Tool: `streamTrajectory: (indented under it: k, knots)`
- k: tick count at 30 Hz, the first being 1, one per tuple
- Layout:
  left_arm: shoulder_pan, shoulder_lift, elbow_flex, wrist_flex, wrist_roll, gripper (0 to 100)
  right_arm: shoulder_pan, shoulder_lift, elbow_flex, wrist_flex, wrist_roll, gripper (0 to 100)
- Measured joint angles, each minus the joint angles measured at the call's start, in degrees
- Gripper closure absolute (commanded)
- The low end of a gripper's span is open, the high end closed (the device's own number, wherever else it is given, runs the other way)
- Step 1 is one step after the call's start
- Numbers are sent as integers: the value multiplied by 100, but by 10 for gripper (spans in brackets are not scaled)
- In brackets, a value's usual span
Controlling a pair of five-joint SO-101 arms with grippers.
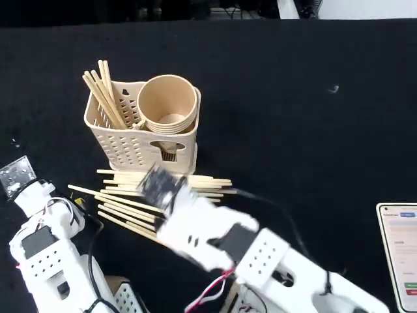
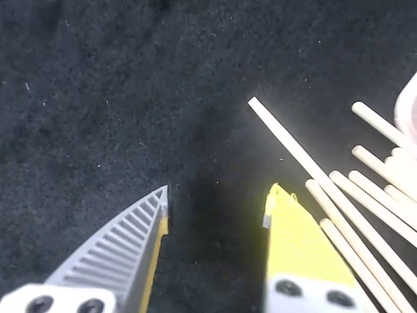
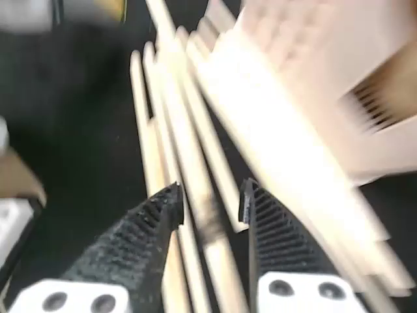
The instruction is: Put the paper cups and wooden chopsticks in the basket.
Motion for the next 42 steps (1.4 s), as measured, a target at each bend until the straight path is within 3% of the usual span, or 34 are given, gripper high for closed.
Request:
streamTrajectory:
  k: [4, 8, 19, 23, 25, 32, 42]
  knots:
    - [0, 0, 0, 0, 0, 758, -589, 651, 501, -809, 0, 842]
    - [0, 0, 0, 0, 0, 758, -668, 1495, 492, -1169, 0, 842]
    - [-360, 0, 0, 0, 0, 758, -677, 3569, -1073, -536, 9, 851]
    - [-360, 0, 0, 0, 0, 758, -677, 4044, -1591, -114, 18, 989]
    - [-360, 0, 0, 0, 0, 758, -651, 4193, -1767, 0, 18, 976]
    - [-360, 0, 0, 0, 0, 758, -475, 4079, -1846, 193, 70, 988]
    - [-360, 0, 0, 0, 0, 758, 299, 1899, -1846, 1204, 738, 988]
